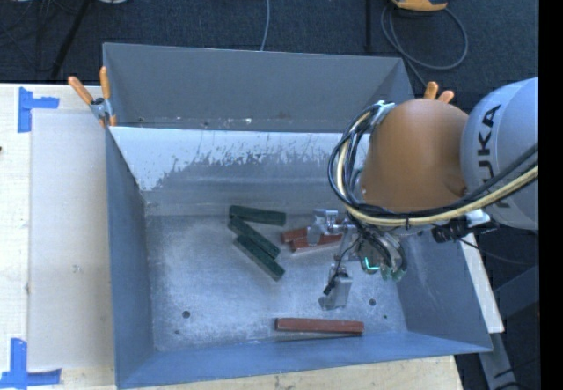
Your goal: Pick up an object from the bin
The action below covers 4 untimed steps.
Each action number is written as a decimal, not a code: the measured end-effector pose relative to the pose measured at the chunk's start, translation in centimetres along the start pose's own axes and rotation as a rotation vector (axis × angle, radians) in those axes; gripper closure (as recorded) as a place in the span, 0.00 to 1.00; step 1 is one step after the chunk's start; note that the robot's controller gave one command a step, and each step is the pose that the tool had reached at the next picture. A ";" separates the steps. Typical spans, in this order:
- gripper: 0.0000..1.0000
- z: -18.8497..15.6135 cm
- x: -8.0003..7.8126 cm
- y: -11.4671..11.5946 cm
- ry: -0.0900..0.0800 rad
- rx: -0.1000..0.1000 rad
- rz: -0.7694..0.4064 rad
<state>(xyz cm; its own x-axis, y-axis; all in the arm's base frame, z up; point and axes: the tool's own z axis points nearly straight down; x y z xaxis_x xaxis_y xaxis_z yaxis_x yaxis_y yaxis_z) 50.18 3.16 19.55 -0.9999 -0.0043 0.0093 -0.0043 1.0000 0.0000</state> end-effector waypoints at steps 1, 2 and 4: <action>0.00 11.0 2.6 -4.1 -0.016 0.001 -0.179; 0.00 12.2 2.2 -2.9 -0.033 0.003 -0.213; 1.00 12.5 2.0 0.7 -0.005 0.001 -0.209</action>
Offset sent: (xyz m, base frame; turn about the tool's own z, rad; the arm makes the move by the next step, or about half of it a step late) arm -0.0289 -0.0408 -0.1087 -0.1821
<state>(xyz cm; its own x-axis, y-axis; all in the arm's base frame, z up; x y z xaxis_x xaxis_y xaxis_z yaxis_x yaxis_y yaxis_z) 48.10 3.88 7.11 -0.9773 -0.2116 0.0042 -0.2116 0.9774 0.0004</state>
